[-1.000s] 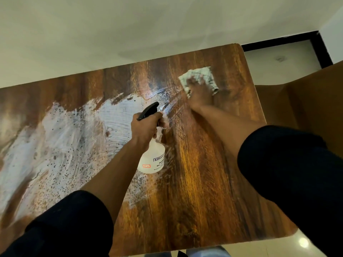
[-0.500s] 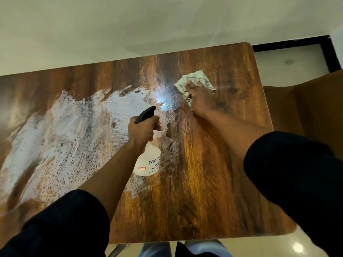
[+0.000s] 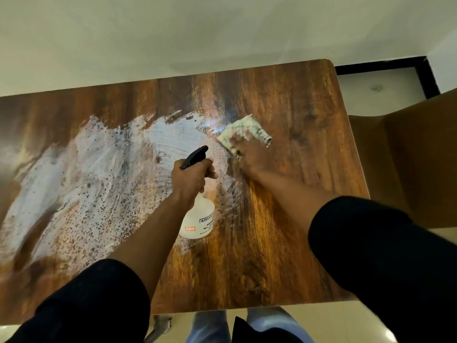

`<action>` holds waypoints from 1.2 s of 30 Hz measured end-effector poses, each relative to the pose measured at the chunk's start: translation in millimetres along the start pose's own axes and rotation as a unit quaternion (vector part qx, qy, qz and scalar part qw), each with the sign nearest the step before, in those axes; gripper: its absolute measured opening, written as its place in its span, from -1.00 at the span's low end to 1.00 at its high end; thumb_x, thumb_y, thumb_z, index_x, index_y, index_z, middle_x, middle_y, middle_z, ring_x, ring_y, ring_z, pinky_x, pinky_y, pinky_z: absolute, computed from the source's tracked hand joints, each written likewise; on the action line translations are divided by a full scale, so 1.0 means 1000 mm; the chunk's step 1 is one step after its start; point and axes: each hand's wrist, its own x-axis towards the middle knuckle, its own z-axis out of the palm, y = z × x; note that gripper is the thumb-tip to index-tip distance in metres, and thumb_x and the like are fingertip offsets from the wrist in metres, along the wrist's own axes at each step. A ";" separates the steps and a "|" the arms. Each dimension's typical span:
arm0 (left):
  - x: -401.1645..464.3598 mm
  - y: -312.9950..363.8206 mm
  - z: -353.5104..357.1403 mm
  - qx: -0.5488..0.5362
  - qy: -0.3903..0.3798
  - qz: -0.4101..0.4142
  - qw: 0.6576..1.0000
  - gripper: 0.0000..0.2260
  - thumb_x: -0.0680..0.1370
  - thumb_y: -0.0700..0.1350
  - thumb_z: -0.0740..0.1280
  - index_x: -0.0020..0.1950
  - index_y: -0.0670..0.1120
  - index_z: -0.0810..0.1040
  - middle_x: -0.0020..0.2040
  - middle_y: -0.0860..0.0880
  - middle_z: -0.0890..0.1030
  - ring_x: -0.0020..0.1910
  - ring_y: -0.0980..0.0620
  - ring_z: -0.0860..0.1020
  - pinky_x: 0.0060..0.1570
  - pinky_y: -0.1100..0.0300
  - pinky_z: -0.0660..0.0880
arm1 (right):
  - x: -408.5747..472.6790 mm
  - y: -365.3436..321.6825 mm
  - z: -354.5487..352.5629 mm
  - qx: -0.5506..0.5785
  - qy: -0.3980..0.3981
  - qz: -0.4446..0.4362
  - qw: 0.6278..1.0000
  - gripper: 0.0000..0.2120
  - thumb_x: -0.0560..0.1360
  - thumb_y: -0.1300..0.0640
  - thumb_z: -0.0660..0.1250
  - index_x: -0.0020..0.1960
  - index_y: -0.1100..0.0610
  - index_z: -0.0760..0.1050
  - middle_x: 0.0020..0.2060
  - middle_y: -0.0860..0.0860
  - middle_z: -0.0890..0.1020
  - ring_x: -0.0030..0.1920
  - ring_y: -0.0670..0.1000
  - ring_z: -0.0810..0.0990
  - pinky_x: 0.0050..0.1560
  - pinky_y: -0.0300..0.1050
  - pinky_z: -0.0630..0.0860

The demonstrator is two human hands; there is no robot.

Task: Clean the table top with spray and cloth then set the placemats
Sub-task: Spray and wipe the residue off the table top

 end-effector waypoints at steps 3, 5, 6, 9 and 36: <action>-0.012 -0.002 -0.002 -0.006 0.003 0.006 1.000 -0.74 0.63 -0.25 0.41 0.13 0.13 0.65 -0.32 -0.13 0.68 -0.20 -0.19 0.64 -0.47 0.18 0.36 | -0.044 -0.020 0.037 -0.052 -0.029 -0.170 0.984 -0.25 0.50 0.37 0.32 0.57 -0.14 0.26 0.60 -0.08 0.23 0.63 0.12 0.06 0.61 0.19 -0.08; -0.020 -0.003 -0.002 -0.005 0.001 0.008 1.000 -0.68 0.62 -0.27 0.40 0.22 0.13 0.66 -0.34 -0.14 0.67 -0.22 -0.20 0.60 -0.48 0.19 0.35 | -0.058 -0.016 0.042 -0.065 -0.060 -0.226 0.970 -0.31 0.53 0.28 0.37 0.58 -0.07 0.27 0.60 -0.10 0.24 0.63 0.08 0.08 0.61 0.22 -0.01; -0.024 -0.004 -0.004 -0.003 0.000 0.008 1.000 -0.71 0.63 -0.27 0.39 0.13 0.14 0.68 -0.36 -0.12 0.67 -0.22 -0.20 0.60 -0.47 0.18 0.36 | -0.058 -0.007 0.043 -0.064 -0.073 -0.233 0.968 -0.31 0.53 0.27 0.37 0.58 -0.09 0.26 0.60 -0.12 0.23 0.63 0.06 0.07 0.61 0.21 -0.01; -0.037 -0.011 -0.008 0.005 0.004 0.002 1.000 -0.68 0.63 -0.24 0.42 -0.21 0.14 0.73 -0.36 -0.10 0.68 -0.20 -0.24 0.61 -0.42 0.15 0.37 | -0.047 0.015 0.021 -0.076 -0.057 -0.173 0.980 -0.22 0.53 0.27 0.38 0.58 -0.23 0.14 0.60 -0.18 0.17 0.63 0.04 0.08 0.59 0.26 0.05; -0.109 -0.064 -0.045 0.026 0.040 -0.070 0.996 -0.82 0.62 -0.18 0.42 -0.16 -0.08 0.75 -0.28 -0.18 0.71 -0.27 -0.16 0.59 -0.42 0.17 0.38 | -0.135 0.020 0.035 -0.057 -0.039 -0.142 0.988 -0.21 0.53 0.26 0.39 0.56 -0.23 0.09 0.57 -0.20 0.20 0.62 0.01 0.08 0.60 0.18 0.08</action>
